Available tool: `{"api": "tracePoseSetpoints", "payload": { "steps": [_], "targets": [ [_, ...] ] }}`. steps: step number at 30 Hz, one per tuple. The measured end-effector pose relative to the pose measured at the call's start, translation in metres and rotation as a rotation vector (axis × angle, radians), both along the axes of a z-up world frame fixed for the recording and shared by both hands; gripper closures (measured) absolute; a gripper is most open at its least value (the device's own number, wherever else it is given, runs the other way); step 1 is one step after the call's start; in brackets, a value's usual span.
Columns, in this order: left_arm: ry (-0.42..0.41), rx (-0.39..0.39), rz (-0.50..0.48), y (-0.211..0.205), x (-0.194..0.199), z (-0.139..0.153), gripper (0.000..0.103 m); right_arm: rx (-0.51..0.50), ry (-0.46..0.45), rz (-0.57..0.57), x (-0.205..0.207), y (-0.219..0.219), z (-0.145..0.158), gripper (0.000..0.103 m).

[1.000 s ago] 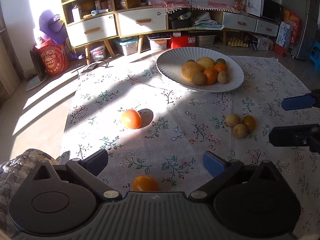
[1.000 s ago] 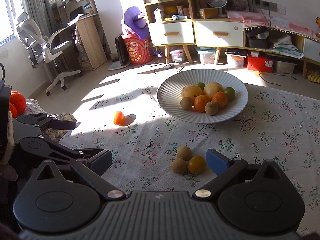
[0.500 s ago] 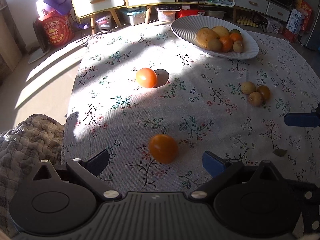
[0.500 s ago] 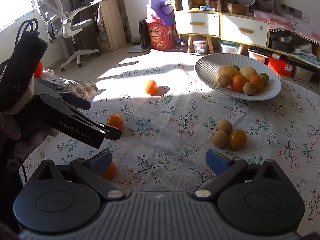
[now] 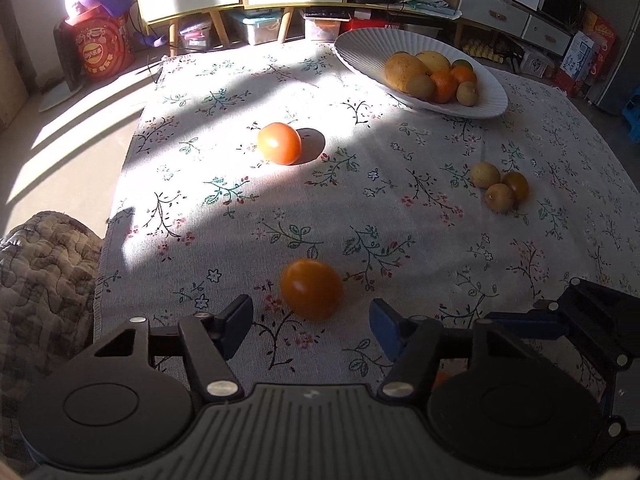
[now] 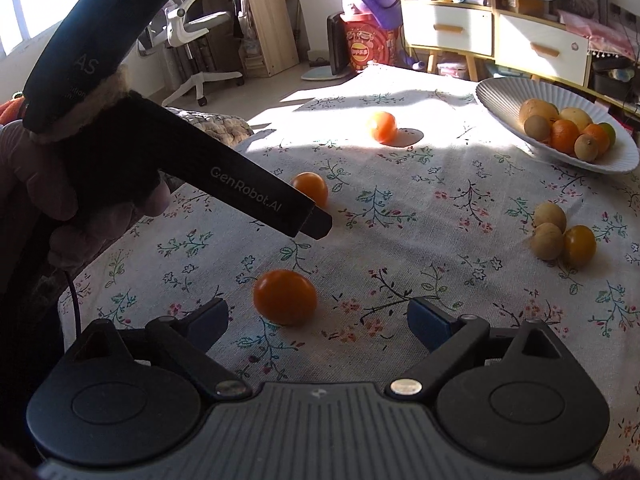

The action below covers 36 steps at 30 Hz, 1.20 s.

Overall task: Organize fruits
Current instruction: 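Grasp an orange tomato with the left tool while the right tool grasps another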

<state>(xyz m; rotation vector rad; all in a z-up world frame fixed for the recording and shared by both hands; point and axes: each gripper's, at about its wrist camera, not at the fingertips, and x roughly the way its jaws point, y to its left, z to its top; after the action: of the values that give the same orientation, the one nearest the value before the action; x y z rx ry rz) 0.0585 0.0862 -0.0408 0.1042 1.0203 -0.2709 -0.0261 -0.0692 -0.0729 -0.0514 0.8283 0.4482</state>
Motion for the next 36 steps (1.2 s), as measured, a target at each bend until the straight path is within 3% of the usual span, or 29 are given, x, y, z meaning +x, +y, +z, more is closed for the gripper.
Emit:
{"api": "tracePoseSetpoints", "payload": {
  "steps": [6, 18, 26, 36],
  "targets": [
    [0.001, -0.026, 0.010, 0.001, 0.001, -0.001, 0.065, -0.003, -0.020, 0.012, -0.002, 0.006, -0.001, 0.023],
    [-0.026, -0.032, 0.034, 0.001, 0.003, -0.004, 0.081, -0.021, -0.032, 0.047, -0.001, 0.013, 0.000, 0.046],
    [-0.046, -0.030, 0.028, 0.000, 0.003, -0.004, 0.083, -0.014, -0.030, 0.050, 0.002, 0.012, 0.002, 0.070],
    [-0.053, -0.036, 0.012, -0.003, 0.003, -0.004, 0.083, -0.019, -0.033, 0.026, 0.005, 0.007, 0.005, 0.071]
  ]
}}
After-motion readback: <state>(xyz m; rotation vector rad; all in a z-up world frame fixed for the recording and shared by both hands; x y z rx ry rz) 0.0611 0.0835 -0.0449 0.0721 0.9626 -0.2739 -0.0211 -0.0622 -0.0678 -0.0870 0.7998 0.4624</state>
